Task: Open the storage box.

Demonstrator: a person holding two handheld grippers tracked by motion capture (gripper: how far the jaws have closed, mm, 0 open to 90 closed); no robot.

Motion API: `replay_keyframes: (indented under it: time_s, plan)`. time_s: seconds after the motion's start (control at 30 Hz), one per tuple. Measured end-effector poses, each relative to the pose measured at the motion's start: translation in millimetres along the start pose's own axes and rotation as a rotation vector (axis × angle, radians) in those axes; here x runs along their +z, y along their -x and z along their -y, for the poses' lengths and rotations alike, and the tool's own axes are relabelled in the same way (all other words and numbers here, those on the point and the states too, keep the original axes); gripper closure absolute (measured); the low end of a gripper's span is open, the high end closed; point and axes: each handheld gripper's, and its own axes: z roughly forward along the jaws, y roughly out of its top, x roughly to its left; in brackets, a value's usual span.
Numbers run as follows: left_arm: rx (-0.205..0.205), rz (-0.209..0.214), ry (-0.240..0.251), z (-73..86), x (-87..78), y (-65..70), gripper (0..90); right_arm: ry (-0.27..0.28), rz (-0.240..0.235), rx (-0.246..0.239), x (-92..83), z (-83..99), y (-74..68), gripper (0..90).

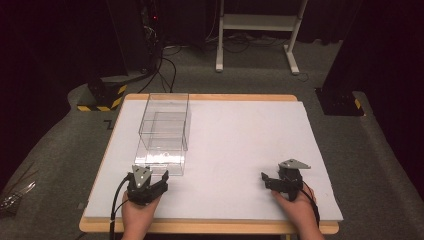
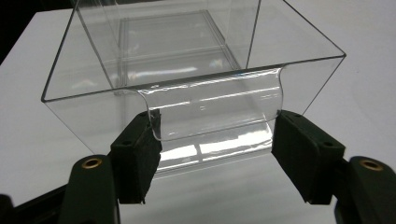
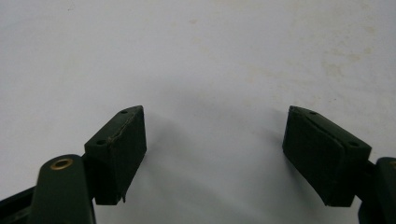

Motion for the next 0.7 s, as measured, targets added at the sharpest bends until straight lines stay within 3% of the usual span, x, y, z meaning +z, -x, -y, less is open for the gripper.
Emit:
replay_keyframes:
  time_s: [0.7]
  plan:
    - [0.001,0.025,0.002,7.9,-12.7,-0.6,34.1,-0.001,0.002,-0.001,0.1,0.0,-0.2,21.5]
